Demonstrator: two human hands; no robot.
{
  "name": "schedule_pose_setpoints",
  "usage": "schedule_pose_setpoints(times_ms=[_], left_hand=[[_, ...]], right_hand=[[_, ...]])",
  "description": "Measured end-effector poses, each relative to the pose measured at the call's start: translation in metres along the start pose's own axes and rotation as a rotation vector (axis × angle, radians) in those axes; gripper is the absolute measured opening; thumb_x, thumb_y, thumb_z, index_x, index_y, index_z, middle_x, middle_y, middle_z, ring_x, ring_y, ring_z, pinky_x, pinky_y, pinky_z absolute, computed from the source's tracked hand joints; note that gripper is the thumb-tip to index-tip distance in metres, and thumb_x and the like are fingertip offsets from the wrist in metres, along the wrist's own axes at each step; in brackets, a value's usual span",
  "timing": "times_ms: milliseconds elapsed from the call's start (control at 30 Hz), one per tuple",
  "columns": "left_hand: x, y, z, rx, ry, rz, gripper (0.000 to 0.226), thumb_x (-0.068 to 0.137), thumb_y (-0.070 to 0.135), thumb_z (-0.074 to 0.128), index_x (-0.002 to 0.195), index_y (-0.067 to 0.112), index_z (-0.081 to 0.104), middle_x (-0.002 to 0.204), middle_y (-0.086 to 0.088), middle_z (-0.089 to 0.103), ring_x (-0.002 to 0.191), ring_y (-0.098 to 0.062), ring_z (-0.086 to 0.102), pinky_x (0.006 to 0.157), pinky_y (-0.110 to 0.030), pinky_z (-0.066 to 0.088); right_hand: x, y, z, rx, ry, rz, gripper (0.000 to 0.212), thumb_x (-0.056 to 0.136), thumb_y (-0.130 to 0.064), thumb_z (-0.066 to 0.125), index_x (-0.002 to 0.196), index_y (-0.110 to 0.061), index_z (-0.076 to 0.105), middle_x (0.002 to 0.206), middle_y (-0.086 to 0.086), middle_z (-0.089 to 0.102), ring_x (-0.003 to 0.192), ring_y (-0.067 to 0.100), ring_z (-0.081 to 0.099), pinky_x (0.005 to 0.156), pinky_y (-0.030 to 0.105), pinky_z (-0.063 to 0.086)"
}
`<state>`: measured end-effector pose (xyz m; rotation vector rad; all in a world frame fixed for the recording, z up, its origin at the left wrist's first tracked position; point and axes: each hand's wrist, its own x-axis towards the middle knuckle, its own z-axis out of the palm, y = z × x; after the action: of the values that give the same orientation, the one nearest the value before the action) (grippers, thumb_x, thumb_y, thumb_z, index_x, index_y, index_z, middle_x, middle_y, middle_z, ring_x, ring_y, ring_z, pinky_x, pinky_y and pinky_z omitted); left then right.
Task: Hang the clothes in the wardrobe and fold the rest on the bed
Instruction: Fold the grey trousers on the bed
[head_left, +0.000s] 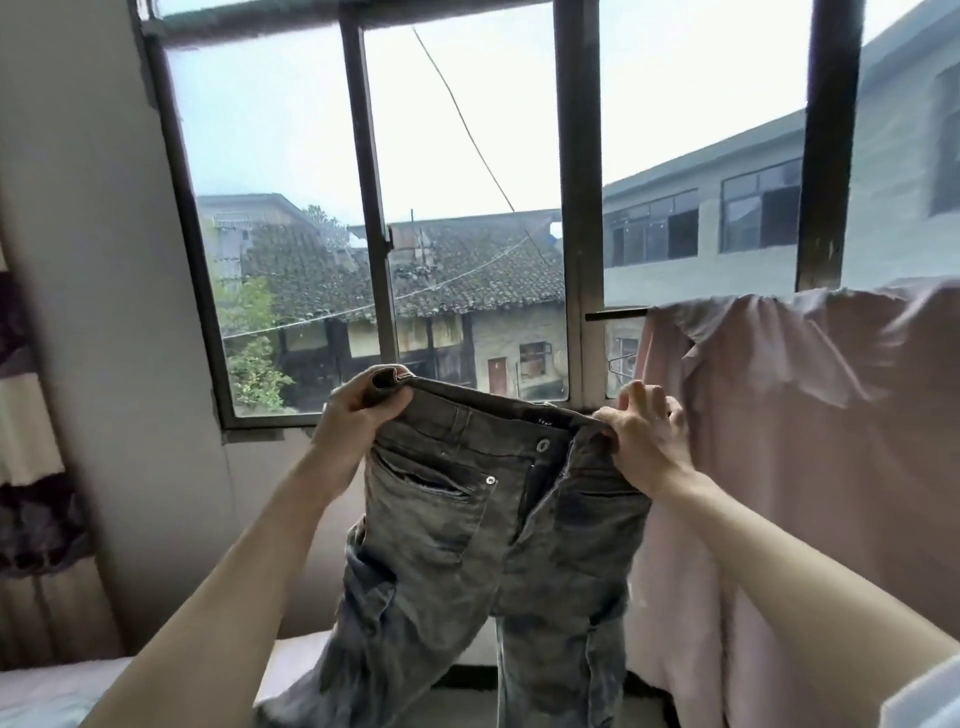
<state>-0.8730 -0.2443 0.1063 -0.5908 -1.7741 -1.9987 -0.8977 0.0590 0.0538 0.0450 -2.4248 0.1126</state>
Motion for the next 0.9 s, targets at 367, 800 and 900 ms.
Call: schedule_pose_setpoints(times_ms=[367,800,900], left_hand=[[-0.033,-0.033,0.008,-0.019,-0.312,-0.211,0.018,0.07,-0.001,0.067,0.087,0.007,0.067,0.077,-0.003,0.067,0.076,-0.015,0.06,0.073,-0.022,0.047],[-0.057,-0.096,0.051,-0.165,-0.618,-0.387,0.016,0.064,0.003,0.076,0.076,0.014,0.074,0.093,-0.004,0.066,0.08,-0.014,0.064,0.076,-0.024,0.049],[-0.059,-0.096,0.058,-0.164,-0.521,-0.391,0.018,0.063,0.001,0.075,0.074,0.015,0.074,0.075,-0.003,0.067,0.069,-0.013,0.064,0.066,-0.02,0.051]], right_hand=[[-0.011,0.014,-0.019,0.364,-0.155,-0.043,0.038,0.081,0.001,0.054,0.112,-0.018,0.068,0.111,0.01,0.065,0.105,0.033,0.059,0.087,0.033,0.043],[-0.064,-0.027,-0.05,0.633,-0.663,-0.464,0.031,0.089,0.015,0.044,0.107,-0.002,0.062,0.099,-0.006,0.054,0.081,-0.002,0.049,0.079,0.006,0.035],[-0.061,-0.025,-0.053,0.77,-0.749,-0.312,0.039,0.085,0.018,0.046,0.099,-0.015,0.06,0.088,-0.005,0.06,0.076,-0.001,0.053,0.073,0.012,0.043]])
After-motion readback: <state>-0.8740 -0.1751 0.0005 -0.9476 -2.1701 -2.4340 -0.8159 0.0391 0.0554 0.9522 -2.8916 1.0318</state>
